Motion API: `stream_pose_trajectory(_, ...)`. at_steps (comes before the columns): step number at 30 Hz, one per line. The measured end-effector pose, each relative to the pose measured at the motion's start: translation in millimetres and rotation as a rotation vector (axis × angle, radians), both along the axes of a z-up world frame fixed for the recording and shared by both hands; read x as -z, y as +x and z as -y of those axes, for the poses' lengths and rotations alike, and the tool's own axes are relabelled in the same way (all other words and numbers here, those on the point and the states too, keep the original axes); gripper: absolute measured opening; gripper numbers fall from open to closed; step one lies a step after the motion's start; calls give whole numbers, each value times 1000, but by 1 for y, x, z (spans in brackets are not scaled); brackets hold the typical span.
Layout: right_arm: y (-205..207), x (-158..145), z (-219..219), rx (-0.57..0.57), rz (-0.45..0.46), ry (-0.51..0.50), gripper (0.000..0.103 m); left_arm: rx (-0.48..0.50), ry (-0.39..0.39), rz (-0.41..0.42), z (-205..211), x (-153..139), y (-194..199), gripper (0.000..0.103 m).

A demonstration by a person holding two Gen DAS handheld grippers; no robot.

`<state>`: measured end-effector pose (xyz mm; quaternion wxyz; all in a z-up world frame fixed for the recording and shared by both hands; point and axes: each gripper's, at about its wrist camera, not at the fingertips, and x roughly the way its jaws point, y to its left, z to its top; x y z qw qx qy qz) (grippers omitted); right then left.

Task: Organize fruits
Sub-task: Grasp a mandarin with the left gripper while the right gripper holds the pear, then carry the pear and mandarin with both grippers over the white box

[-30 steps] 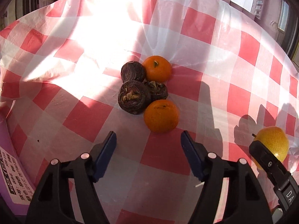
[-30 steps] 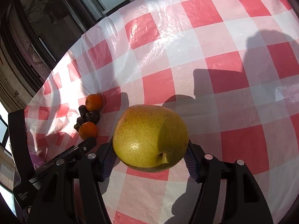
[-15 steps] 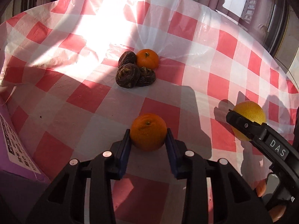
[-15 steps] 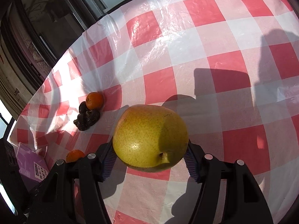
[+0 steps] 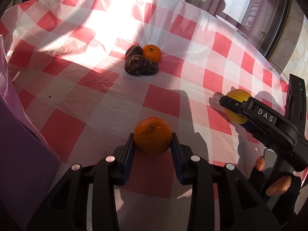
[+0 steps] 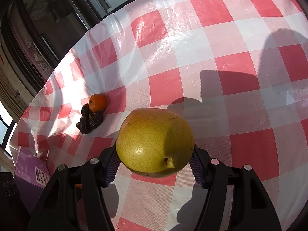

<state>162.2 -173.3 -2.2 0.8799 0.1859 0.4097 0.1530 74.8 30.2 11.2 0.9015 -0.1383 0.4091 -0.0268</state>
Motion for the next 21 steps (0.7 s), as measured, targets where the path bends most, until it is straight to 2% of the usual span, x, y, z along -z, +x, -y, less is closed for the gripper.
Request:
stream_pose_trajectory(15, -3, -2, 2, 39, -16, -27, 62, -5, 14, -6, 0, 0, 2, 36)
stream_pose_trajectory(17, -11, -2, 6, 51, -33, 2, 63, -12, 28, -8, 0, 0, -1, 36)
stream_pose_trajectory(21, -58, -3, 12, 51, -38, 63, 63, 32, 40, -14, 11, -1, -27, 36)
